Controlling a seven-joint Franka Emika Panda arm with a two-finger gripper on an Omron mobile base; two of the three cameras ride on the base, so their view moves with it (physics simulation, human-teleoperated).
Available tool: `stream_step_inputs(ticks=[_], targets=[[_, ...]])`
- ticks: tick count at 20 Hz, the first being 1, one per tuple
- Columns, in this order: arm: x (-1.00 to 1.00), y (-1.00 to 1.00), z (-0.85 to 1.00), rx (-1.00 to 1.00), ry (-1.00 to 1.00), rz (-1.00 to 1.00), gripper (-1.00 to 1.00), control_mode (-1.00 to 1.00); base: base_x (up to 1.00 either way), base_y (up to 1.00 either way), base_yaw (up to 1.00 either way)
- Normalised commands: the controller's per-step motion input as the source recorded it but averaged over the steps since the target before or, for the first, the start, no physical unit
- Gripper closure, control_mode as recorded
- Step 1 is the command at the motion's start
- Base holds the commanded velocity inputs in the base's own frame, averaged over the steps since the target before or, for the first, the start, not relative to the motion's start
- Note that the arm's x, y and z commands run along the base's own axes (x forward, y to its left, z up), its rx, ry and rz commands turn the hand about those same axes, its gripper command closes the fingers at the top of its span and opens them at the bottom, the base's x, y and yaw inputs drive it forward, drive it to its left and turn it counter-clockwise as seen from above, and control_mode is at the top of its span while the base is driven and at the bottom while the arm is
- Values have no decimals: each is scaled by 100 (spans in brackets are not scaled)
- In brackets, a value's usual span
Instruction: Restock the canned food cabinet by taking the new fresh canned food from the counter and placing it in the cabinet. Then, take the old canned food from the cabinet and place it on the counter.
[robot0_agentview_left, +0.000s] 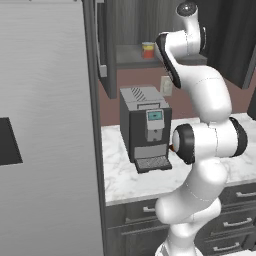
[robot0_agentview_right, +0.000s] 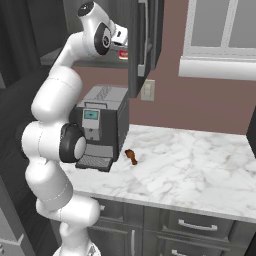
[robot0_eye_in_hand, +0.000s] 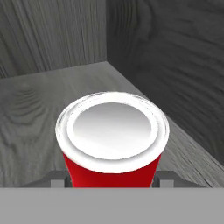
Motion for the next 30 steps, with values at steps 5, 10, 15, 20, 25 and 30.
stream_step_inputs(ticks=[5, 10, 15, 20, 25, 30], targets=[[-2, 0, 0, 0, 0, 0, 100, -100, 0, 0, 0], [-60, 13, 0, 0, 0, 0, 100, -100, 0, 0, 0], [-100, 29, 8, 0, -3, 0, 100, -100, 0, 0, 0], [-100, 33, 1, 0, -2, 6, 100, -100, 0, 0, 0], [-100, 11, -3, 4, 0, 7, 100, -100, 0, 0, 0], [-100, -12, -29, 13, 1, 5, 100, -100, 0, 0, 0]])
